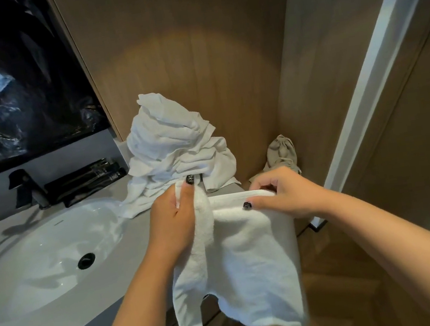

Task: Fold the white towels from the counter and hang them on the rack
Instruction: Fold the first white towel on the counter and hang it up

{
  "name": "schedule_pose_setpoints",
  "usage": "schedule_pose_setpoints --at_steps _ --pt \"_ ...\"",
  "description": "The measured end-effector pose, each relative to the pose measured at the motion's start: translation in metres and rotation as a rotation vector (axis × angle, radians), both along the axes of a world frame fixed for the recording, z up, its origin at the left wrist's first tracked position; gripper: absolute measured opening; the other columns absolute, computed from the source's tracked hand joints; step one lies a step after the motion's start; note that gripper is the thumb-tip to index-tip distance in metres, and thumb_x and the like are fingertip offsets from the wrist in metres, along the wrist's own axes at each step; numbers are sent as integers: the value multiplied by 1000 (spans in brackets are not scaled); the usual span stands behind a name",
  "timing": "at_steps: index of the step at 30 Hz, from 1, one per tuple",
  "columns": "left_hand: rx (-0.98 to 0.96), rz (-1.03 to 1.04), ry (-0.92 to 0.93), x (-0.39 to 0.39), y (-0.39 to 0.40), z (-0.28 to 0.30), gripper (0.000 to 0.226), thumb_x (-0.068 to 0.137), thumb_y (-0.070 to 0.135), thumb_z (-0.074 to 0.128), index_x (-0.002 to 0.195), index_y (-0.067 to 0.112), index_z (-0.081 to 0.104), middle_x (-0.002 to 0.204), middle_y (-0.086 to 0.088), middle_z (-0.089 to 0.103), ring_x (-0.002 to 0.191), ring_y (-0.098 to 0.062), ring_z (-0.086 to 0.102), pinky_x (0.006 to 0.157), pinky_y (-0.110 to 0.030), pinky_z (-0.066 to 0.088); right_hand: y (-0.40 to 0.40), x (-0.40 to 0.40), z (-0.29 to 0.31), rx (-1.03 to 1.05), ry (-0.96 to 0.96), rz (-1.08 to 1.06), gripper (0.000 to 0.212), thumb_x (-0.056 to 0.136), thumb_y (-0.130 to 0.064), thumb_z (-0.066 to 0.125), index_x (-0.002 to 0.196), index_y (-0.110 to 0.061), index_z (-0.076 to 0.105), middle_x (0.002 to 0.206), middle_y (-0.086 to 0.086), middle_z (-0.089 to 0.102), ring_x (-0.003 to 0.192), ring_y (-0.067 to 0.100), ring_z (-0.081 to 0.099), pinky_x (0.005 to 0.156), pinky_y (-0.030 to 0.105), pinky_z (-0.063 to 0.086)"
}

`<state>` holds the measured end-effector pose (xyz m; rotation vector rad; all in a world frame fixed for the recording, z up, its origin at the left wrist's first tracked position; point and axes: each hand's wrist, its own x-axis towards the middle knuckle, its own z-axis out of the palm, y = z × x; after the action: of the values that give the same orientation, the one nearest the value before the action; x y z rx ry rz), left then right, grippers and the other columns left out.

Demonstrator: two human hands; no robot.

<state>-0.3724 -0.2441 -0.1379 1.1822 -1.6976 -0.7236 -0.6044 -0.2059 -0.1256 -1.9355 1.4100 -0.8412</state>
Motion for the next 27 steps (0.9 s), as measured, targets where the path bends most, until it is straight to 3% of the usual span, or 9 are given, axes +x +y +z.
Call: schedule_pose_setpoints --at_steps 5,7,11,15,18,21,22,24,27 --pt "108 149 87 19 -7 1 48 103 32 47 60 19 29 54 9 33 51 -9 29 53 -30 25 3 -14 -9 17 51 -27 25 88 -27 72 76 -6 70 72 11 65 64 11 52 58 25 38" --pt "105 179 28 28 -9 1 47 103 32 45 61 18 29 56 3 33 52 -11 29 53 -30 26 1 -20 -11 26 56 -40 24 87 -26 73 75 -6 70 72 9 65 65 15 55 59 23 39" --pt "53 246 -210 49 -14 -5 46 104 25 40 61 12 34 57 -3 44 55 -15 38 53 -31 30 -6 -32 -14 30 90 -82 18 83 -24 78 70 -14 70 67 -4 64 63 6 55 58 22 40" --pt "63 368 -268 78 -22 -18 46 105 26 38 61 12 37 57 -6 47 57 -21 42 56 -39 28 -12 -43 -11 7 104 -130 14 80 -18 80 71 -26 71 65 -18 64 64 3 56 56 15 39" --pt "47 365 -295 86 -20 -20 46 104 29 39 61 14 39 57 -4 48 58 -24 44 56 -38 30 -16 -43 -7 -30 123 -122 16 80 -15 80 80 -31 74 73 -15 67 72 5 61 59 19 45" --pt "-7 265 -260 77 -13 -16 46 104 34 42 62 15 42 58 -2 49 59 -21 45 57 -29 36 -22 -32 -3 -69 124 -93 10 80 -14 78 88 -20 78 79 -10 71 77 10 64 68 36 53" --pt "-30 227 -237 71 -11 -15 43 101 37 40 67 13 52 63 -1 53 63 -21 49 60 -25 37 -24 -26 -1 -86 124 -71 10 80 -13 78 90 -17 78 81 -8 72 78 10 65 70 38 53" --pt "-42 137 -194 55 -6 -11 40 96 38 35 99 18 70 80 8 61 78 -16 55 68 -21 39 -27 -12 5 -122 135 -3 11 80 -11 77 90 -14 79 83 -8 74 80 8 67 71 36 54" --pt "-41 -71 -177 26 1 -7 47 96 41 36 132 24 61 127 14 59 118 0 51 96 -10 36 -30 12 12 -192 179 96 9 79 -13 78 87 -17 78 80 -9 73 77 7 66 67 33 52"
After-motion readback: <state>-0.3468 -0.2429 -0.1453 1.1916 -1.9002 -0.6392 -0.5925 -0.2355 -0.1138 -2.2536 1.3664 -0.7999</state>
